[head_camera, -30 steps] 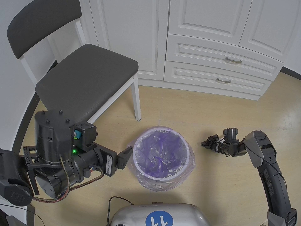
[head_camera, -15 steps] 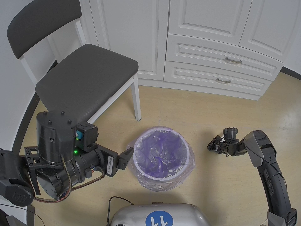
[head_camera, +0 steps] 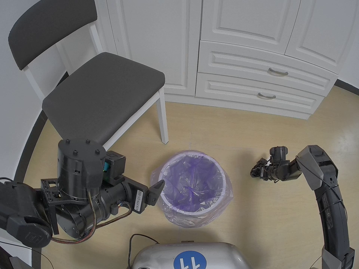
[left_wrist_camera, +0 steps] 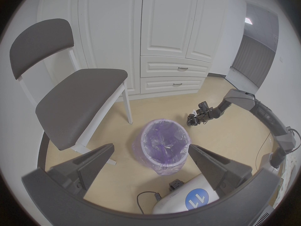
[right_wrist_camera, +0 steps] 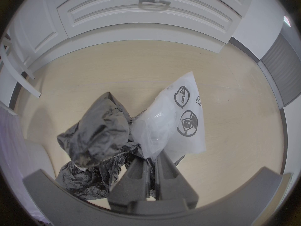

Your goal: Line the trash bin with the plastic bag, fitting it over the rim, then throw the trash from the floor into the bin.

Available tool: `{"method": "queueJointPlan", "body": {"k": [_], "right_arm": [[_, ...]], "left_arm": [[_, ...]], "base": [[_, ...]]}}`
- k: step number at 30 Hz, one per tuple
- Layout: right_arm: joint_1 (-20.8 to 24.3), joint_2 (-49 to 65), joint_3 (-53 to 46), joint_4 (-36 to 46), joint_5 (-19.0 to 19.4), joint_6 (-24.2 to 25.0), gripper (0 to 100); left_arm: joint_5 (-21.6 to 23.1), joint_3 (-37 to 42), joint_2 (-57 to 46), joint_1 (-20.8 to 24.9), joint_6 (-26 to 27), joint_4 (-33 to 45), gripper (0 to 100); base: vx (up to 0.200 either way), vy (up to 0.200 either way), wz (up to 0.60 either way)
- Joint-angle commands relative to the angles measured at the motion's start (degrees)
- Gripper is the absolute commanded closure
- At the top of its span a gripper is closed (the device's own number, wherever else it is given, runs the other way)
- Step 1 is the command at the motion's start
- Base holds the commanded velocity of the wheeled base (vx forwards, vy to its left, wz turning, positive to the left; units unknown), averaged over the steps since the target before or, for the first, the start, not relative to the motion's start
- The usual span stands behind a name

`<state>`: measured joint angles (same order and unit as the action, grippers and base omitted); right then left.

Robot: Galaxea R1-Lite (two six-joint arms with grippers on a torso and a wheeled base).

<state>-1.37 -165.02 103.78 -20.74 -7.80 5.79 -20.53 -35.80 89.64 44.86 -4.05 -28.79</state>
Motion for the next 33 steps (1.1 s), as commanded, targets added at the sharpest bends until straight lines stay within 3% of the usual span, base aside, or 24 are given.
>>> {"method": "queueJointPlan", "body": {"k": [1,19,23,27,33], "right_arm": [[0.93,7.61,-7.63,-2.64,0.51,-0.96,100],[-1.1,20.0,-24.94,-13.8,-0.28,-15.11,100],[-0.74,23.61,-30.3,-19.25,-0.2,-18.1,100],[-0.13,28.79,-40.15,-32.61,0.07,-25.04,100],[-0.04,33.36,-48.41,-42.55,0.24,-32.25,100]], "left_arm": [[-0.13,0.56,-0.08,0.31,-0.08,-0.65,0],[-0.13,0.91,-3.15,-0.21,0.0,-0.65,0],[-0.13,0.91,-3.42,-0.21,0.09,-0.65,0],[-0.13,1.09,-3.94,-0.21,0.18,-0.65,0],[-0.13,1.0,-5.53,-0.39,0.88,-0.65,0]], "base": [[0.0,0.0,0.0],[0.0,0.0,0.0],[0.0,0.0,0.0],[0.0,0.0,0.0],[0.0,0.0,0.0]]}}
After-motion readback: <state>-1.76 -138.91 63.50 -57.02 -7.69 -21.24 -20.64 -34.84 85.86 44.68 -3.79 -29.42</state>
